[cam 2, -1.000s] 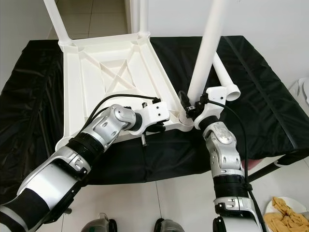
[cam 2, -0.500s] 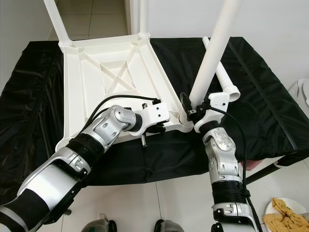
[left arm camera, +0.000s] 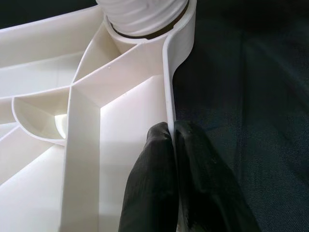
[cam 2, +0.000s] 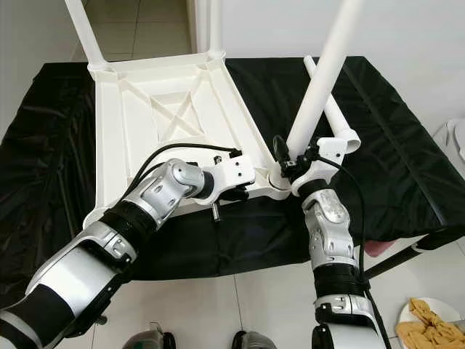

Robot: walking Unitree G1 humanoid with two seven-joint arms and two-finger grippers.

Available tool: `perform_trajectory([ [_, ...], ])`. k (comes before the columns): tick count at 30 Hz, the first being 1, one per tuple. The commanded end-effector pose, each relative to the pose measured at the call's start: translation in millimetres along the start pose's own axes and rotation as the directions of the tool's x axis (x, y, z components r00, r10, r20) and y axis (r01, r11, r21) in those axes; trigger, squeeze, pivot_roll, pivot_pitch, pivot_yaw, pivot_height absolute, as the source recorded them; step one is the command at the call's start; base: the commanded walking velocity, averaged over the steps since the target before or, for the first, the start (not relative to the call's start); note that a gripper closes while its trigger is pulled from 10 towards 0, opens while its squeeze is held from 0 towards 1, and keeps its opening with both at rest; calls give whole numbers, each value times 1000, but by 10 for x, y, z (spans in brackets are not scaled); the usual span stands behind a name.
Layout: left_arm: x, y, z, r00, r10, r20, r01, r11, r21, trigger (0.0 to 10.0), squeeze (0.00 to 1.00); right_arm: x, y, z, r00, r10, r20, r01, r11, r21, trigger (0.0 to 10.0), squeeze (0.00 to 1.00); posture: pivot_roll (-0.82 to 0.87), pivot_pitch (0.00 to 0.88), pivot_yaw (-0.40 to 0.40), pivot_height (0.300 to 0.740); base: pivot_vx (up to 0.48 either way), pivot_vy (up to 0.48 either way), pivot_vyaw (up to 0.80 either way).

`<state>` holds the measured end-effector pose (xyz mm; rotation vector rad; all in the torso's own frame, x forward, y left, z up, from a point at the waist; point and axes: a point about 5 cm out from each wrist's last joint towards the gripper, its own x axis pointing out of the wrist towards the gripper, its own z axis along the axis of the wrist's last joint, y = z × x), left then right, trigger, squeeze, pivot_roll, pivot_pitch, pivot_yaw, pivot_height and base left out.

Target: Building children table

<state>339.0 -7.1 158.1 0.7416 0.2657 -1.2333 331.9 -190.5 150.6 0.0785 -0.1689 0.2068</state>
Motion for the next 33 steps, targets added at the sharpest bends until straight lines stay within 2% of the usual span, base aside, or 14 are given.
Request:
perform_trajectory([
  [1, -115, 145, 45, 995, 101, -3, -101, 994, 43, 10000, 0, -442, -154, -803, 914, -104, -391, 125, 992, 27, 10000, 0, 18, 90, 27, 740, 0, 0, 0],
  [16, -129, 154, 49, 994, 106, -1, -105, 993, 43, 10000, 0, -372, -17, -794, 938, -49, -344, 61, 998, 23, 10000, 0, 25, 91, 19, 740, 0, 0, 0],
  [25, -153, 169, 51, 994, 113, 0, -113, 993, 43, 10000, 0, -553, -20, -841, 950, -55, -306, 64, 998, 17, 10000, 0, 30, 93, 16, 740, 0, 0, 0],
  [33, -165, 179, 61, 993, 114, 2, -114, 992, 49, 10000, 0, -646, 13, -918, 946, -48, -321, 53, 999, 7, 10000, 0, 28, 89, 23, 740, 0, 0, 0],
])
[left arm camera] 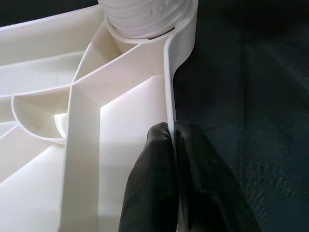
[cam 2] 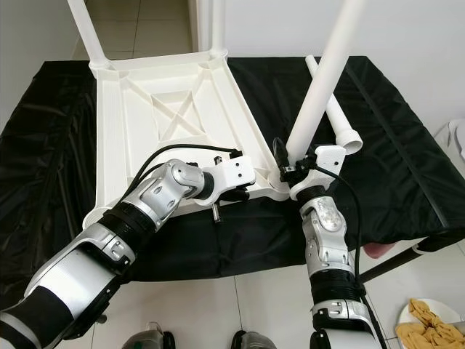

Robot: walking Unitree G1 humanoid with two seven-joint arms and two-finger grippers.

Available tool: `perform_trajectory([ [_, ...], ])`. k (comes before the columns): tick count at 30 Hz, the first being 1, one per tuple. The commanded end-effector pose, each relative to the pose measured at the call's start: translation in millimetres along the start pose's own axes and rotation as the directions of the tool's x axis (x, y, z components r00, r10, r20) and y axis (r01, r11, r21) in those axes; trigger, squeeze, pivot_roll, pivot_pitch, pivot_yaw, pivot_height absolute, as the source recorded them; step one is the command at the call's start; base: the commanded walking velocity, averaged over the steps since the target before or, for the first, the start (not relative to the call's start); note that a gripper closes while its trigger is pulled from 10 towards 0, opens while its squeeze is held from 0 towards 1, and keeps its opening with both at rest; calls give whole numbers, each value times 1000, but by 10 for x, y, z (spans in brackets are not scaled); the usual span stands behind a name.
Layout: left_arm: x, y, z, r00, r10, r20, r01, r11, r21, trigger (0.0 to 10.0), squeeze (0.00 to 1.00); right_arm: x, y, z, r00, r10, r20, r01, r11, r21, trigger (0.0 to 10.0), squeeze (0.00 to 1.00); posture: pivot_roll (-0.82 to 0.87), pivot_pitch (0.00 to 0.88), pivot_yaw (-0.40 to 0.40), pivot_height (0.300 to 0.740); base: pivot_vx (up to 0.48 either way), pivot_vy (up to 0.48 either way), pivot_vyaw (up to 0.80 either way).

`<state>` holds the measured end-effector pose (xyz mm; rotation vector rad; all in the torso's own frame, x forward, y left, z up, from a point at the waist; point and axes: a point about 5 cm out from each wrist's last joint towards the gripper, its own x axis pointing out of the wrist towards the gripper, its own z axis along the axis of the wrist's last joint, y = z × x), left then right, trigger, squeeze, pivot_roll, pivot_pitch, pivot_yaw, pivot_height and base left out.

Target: Building children table

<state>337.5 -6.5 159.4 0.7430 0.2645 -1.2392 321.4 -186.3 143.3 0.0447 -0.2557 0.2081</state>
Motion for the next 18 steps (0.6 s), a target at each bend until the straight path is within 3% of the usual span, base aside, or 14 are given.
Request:
perform_trajectory([
  [1, -149, 187, 54, 993, 119, -1, -119, 992, 48, 10000, 0, -615, -6, -817, 915, -40, -401, 63, 997, 45, 10000, 0, 28, 88, 24, 740, 0, 0, 0],
  [18, -169, 199, 57, 993, 121, -3, -121, 991, 55, 10000, 0, -690, 109, -835, 926, 26, -378, -12, 999, 40, 10000, 0, 34, 82, 25, 740, 0, 0, 0],
])
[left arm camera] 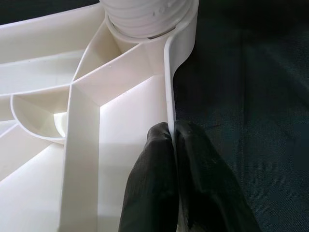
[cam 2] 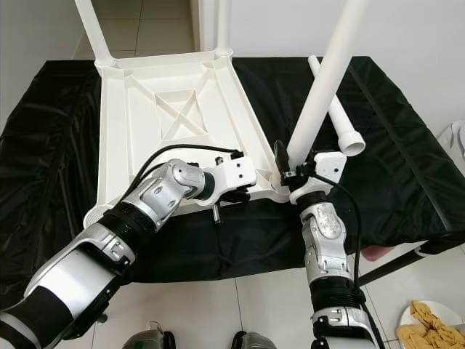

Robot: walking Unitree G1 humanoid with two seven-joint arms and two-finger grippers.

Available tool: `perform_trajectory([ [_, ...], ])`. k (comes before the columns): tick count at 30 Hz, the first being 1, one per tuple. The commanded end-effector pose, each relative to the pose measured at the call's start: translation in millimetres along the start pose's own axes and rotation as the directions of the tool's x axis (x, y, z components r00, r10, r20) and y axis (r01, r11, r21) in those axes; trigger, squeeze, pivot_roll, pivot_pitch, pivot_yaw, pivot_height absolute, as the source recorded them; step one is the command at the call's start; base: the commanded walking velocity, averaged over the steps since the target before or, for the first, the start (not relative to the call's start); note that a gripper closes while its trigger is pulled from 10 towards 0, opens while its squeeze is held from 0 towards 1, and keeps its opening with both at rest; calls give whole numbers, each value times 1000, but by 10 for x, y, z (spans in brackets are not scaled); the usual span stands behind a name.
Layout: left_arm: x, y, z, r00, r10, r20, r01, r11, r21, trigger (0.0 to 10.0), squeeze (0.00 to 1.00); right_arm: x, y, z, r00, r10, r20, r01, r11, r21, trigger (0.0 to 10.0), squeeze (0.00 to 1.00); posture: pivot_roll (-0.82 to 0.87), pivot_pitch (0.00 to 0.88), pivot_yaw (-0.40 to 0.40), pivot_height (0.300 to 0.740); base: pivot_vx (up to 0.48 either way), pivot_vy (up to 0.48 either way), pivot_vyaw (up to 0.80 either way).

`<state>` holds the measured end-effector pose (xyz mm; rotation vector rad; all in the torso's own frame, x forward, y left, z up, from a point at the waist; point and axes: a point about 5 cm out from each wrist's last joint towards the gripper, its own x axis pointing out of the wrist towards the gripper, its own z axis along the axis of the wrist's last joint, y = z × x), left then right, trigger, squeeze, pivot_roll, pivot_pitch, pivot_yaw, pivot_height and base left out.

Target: Building children table

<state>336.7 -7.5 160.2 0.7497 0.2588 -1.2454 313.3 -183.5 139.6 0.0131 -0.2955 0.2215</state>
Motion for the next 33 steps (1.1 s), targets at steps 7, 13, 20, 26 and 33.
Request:
perform_trajectory([
  [7, -177, 216, 48, 992, 127, -6, -127, 991, 50, 10000, 0, -690, 120, -816, 911, 32, -410, -2, 997, 73, 10000, 0, 34, 81, 27, 740, 0, 0, 0],
  [13, -178, 216, 51, 992, 126, -6, -126, 991, 50, 10000, 0, -718, 165, -794, 922, 59, -382, -39, 997, 62, 10000, 0, 34, 87, 26, 740, 0, 0, 0],
  [20, -181, 221, 51, 992, 128, -7, -127, 991, 51, 10000, 0, -728, 192, -787, 926, 78, -369, -59, 996, 62, 10000, 0, 34, 87, 25, 740, 0, 0, 0],
  [26, -185, 230, 59, 992, 129, -4, -129, 990, 52, 10000, 0, -739, 205, -772, 931, 87, -354, -77, 996, 43, 10000, 0, 33, 88, 27, 740, 0, 0, 0],
  [33, -189, 234, 66, 992, 128, -4, -128, 990, 55, 10000, 0, -758, 233, -761, 935, 105, -339, -100, 994, 34, 10000, 0, 34, 89, 29, 740, 0, 0, 0],
])
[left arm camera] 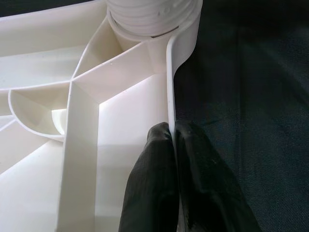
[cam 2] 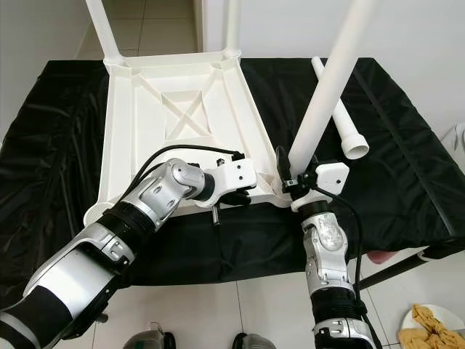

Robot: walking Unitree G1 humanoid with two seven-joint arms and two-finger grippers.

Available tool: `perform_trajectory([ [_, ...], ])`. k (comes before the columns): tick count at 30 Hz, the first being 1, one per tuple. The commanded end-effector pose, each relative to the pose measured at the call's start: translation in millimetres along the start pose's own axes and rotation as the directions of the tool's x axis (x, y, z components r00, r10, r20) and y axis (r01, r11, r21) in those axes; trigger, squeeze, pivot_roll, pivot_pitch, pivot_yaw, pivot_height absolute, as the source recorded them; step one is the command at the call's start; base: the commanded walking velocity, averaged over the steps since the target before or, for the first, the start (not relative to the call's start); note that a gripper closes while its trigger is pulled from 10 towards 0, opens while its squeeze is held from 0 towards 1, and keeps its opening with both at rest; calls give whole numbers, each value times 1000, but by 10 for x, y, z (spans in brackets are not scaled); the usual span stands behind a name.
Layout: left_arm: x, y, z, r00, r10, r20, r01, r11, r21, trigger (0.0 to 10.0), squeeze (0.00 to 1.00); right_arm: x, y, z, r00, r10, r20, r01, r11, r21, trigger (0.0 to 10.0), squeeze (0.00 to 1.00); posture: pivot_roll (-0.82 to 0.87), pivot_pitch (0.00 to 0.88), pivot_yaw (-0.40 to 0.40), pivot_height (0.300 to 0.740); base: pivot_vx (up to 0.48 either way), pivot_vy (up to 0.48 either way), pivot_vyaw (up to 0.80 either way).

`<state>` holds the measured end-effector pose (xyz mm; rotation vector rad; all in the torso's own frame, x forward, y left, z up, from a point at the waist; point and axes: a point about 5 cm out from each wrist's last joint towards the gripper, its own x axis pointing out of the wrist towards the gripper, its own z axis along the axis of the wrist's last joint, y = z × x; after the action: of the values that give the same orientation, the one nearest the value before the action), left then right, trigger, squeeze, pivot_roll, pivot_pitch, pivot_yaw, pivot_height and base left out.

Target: Building children table

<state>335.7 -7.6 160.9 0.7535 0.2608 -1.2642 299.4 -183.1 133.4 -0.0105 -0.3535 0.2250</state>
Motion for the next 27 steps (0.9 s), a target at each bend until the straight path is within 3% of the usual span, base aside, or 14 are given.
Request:
perform_trajectory([
  [1, -186, 237, 58, 989, 145, -6, -144, 988, 49, 10000, 0, -650, 224, -701, 916, 109, -386, -90, 994, 66, 10000, 0, 34, 89, 29, 740, 0, 0, 0],
  [10, -187, 236, 67, 990, 142, -5, -142, 989, 51, 10000, 0, -638, 234, -712, 914, 93, -396, -75, 995, 59, 10000, 0, 34, 87, 28, 740, 0, 0, 0],
  [18, -195, 234, 91, 990, 138, 2, -137, 989, 53, 10000, 0, -606, 218, -725, 918, 6, -397, -3, 1000, 8, 10000, 0, 34, 89, 27, 740, 0, 0, 0],
  [27, -201, 241, 126, 991, 136, 11, -136, 989, 58, 10000, 0, -602, 103, -798, 871, -226, -435, 202, 974, -101, 10000, 0, 31, 92, 29, 740, 0, 0, 0],
])
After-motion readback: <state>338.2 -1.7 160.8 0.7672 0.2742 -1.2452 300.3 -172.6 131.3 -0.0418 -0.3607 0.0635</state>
